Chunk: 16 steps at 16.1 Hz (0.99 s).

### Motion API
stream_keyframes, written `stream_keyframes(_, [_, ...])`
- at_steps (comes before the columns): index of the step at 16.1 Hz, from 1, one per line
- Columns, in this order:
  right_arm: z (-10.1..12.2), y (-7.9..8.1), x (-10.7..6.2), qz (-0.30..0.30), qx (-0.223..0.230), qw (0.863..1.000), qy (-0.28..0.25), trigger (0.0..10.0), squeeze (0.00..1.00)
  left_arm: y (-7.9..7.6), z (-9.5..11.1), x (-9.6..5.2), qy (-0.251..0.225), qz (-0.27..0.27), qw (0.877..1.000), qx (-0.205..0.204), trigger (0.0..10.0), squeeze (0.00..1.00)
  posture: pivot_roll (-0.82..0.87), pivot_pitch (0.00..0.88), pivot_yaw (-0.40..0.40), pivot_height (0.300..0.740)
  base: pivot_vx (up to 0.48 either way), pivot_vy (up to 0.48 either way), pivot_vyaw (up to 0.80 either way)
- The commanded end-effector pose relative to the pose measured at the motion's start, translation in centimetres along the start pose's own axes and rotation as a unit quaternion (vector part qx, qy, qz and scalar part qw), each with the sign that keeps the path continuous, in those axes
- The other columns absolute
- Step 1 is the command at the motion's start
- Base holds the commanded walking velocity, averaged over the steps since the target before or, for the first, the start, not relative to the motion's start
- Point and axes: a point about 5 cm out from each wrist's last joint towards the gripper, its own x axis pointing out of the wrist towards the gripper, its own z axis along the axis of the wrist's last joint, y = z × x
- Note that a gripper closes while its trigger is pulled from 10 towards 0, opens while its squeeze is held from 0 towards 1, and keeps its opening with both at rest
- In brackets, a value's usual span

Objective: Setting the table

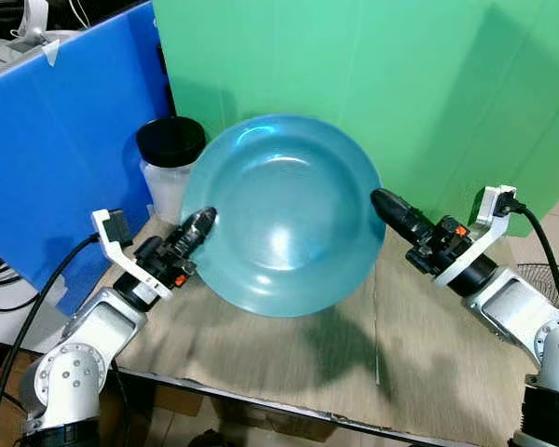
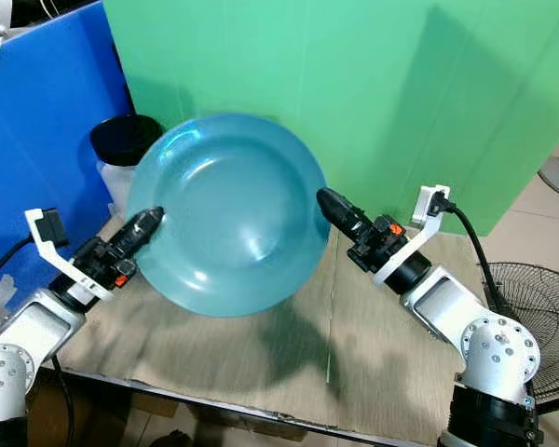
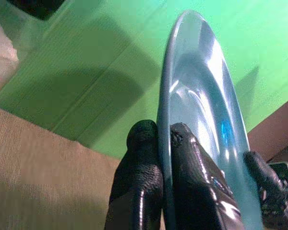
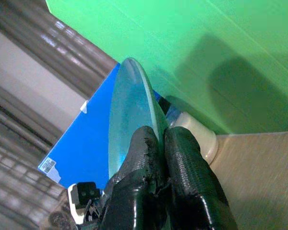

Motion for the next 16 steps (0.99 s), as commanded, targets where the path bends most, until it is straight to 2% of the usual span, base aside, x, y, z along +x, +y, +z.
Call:
stream_keyframes(1, [0.4, 0.6, 0.0, 0.013, -0.015, 1.000, -0.005, 10.0, 0.75, 0.0, -0.1, 0.2, 0.008, -0.003, 1.000, 0.001, 0.0, 0.00, 0.07, 0.000, 0.002, 0.740, 0.000, 0.000, 0.00])
stream_keyframes(2, [0.4, 0.5, -0.2, 0.011, -0.013, 1.000, -0.001, 10.0, 1.00, 0.0, 0.1, 0.2, 0.004, -0.003, 1.000, 0.003, 0.0, 0.00, 0.07, 0.000, 0.002, 0.740, 0.000, 0.000, 0.00])
stream_keyframes(8, [-0.2, -0.6, -0.8, -0.029, -0.046, 0.998, 0.043, 10.0, 1.00, -0.4, 0.9, 0.0, -0.014, -0.025, 1.000, -0.003, 0.0, 0.00, 0.08, 0.000, 0.002, 0.740, 0.000, 0.000, 0.00])
stream_keyframes(10, [-0.5, -0.9, -0.9, -0.045, -0.087, 0.993, 0.062, 10.0, 1.00, -0.5, 0.9, 0.0, -0.016, -0.029, 0.999, -0.006, 0.0, 0.00, 0.08, 0.000, 0.001, 0.740, 0.000, 0.000, 0.00])
stream_keyframes(11, [-0.6, -0.7, -0.8, -0.038, -0.107, 0.991, 0.068, 10.0, 1.00, -0.6, 1.0, 0.0, -0.016, -0.030, 0.999, -0.007, 0.0, 0.00, 0.08, 0.000, 0.002, 0.740, 0.000, 0.000, 0.00])
stream_keyframes(12, [-0.7, -0.2, -0.8, -0.016, -0.105, 0.992, 0.068, 10.0, 0.99, -0.6, 0.9, 0.0, -0.015, -0.031, 0.999, -0.008, 0.0, 0.00, 0.08, 0.000, 0.003, 0.740, 0.000, 0.000, 0.00])
stream_keyframes(13, [-0.9, 0.6, -0.6, 0.013, -0.102, 0.992, 0.073, 10.0, 0.00, -0.6, 0.9, 0.0, -0.013, -0.032, 0.999, -0.008, 0.0, 0.00, 0.08, 0.000, 0.003, 0.740, 0.000, 0.000, 0.00])
stream_keyframes(15, [-1.4, 1.1, -0.5, 0.033, -0.103, 0.991, 0.085, 9.6, 0.00, -0.7, 0.8, 0.1, -0.010, -0.034, 0.999, -0.010, 0.0, 0.00, 0.08, 0.000, 0.003, 0.740, 0.000, 0.000, 0.00])
stream_keyframes(16, [-1.6, 0.7, -0.4, 0.023, -0.103, 0.991, 0.083, 0.0, 0.00, -0.7, 0.8, 0.1, -0.009, -0.035, 0.999, -0.010, 0.0, 0.00, 0.08, 0.000, 0.003, 0.740, 0.000, 0.000, 0.00])
